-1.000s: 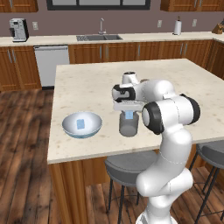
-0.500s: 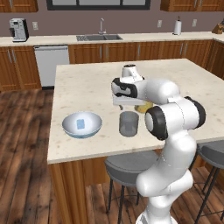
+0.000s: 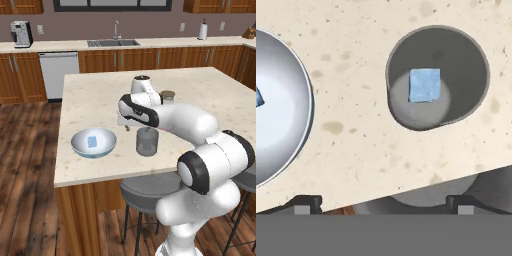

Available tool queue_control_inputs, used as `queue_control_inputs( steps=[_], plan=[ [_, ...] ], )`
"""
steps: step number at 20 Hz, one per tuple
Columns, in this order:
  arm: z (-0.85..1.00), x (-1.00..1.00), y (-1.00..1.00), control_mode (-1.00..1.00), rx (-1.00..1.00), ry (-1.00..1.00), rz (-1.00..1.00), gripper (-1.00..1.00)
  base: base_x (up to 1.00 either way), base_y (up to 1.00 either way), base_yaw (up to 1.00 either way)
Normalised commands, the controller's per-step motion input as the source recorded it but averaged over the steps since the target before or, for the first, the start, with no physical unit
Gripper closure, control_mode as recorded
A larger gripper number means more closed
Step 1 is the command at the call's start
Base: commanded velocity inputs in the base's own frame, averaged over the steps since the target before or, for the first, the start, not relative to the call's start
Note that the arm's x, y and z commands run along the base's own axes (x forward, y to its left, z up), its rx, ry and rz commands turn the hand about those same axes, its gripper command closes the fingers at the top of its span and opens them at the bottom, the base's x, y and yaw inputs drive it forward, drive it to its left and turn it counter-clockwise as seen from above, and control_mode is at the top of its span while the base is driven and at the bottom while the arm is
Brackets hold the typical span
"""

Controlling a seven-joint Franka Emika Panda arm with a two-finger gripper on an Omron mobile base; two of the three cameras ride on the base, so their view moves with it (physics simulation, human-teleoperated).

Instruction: There are two ice cubes in the ice bowl. Place both ice cubes in the glass cup.

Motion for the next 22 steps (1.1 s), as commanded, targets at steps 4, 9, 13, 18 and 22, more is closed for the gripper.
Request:
queue_control_inputs(
  steps=[4, 9, 13, 18, 22],
  plan=[
    [0.11, -0.20, 0.78, -1.00, 0.13, 0.00, 0.00, -1.00, 0.00, 0.00, 0.00],
    [0.08, -0.01, 0.96, -1.00, 0.07, -0.01, 0.00, -1.00, 0.00, 0.00, 0.00],
    [0.00, 0.01, 0.92, -1.00, 0.02, -0.10, 0.00, -1.00, 0.00, 0.00, 0.00],
    [-0.19, 0.12, 0.30, -1.00, -0.04, -0.15, 0.05, -1.00, 0.00, 0.00, 0.00],
    [-0.19, 0.08, 0.00, -1.00, -0.03, -0.03, 0.11, -1.00, 0.00, 0.00, 0.00]
  ],
)
